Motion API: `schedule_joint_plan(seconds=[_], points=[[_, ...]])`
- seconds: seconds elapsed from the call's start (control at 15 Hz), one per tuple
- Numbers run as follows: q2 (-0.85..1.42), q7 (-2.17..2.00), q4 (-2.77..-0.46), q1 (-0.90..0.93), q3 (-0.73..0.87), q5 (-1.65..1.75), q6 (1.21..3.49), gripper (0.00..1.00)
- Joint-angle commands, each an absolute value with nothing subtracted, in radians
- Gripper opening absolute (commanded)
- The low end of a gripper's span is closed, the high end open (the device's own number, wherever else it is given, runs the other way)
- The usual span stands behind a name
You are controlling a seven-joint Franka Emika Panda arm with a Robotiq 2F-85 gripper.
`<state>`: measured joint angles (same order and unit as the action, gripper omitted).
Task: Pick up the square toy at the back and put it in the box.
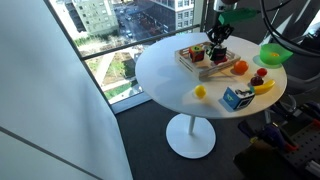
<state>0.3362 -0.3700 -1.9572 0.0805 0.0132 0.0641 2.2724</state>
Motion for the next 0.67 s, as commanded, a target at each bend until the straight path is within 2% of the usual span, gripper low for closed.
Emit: schedule_joint_plan(seconds=[0.0,0.2,0.27,0.6], points=[[0.336,-0.368,-1.956,0.085,0.019,0.061,2.27,0.17],[0.336,-0.368,-1.956,0.085,0.019,0.061,2.27,0.17],[0.339,-0.369,-1.95,0.086,0.018,0.061,2.267,0.08],[0.361,-0.381,-1.914,0.091,0.021,0.064,2.262,0.08]])
